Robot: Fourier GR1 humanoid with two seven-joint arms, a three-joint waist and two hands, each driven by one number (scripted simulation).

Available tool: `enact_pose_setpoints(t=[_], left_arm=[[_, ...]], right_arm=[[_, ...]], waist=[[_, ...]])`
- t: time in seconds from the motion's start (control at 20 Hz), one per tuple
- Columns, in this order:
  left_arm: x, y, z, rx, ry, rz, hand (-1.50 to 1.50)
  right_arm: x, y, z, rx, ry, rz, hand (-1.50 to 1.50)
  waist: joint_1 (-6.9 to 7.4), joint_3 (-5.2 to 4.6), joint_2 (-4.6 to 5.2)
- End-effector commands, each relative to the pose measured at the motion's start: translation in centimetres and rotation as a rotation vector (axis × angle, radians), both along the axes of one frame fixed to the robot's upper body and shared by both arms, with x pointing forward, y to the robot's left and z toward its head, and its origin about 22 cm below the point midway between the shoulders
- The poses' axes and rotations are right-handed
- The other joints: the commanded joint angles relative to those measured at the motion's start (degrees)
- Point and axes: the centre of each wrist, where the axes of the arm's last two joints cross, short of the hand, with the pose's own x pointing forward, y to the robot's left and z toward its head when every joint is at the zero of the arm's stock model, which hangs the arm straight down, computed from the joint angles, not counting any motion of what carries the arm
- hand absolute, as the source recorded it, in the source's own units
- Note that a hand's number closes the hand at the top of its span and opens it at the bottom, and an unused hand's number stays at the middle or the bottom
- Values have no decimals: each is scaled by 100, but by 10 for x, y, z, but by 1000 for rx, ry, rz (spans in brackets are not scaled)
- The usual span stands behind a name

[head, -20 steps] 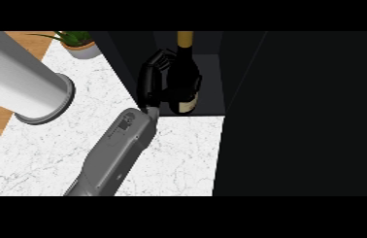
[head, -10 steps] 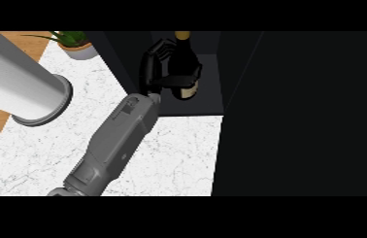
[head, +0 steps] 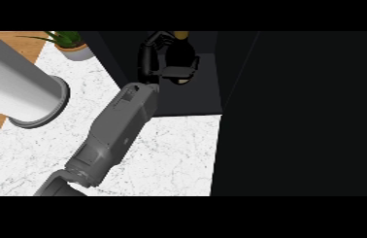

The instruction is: Pick up the wine, place it into the cabinet and close the cabinet

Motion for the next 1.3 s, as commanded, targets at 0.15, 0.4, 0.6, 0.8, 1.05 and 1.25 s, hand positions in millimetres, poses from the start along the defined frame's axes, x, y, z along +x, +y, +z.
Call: enact_pose_setpoints(t=[0.15,0.4,0.6,0.8,1.05,1.25], left_arm=[[3,-3,-5,16,0,35,150],[15,-7,14,-56,45,56,150],[15,-3,10,-149,90,47,150],[17,2,9,-173,84,73,150],[9,8,-12,-170,80,85,150],[19,35,-1,-129,91,85,150]], right_arm=[[-11,-13,11,27,-38,56,-150],[-12,4,3,47,-29,57,-150],[-14,9,4,47,-23,70,-150],[-6,7,0,19,-17,69,-150],[-12,3,8,30,-20,75,-150],[-10,12,7,22,-25,85,-150]], waist=[[-22,4,18],[-61,1,42],[-101,-4,60],[-113,0,75],[-134,2,71],[-133,-2,84]])
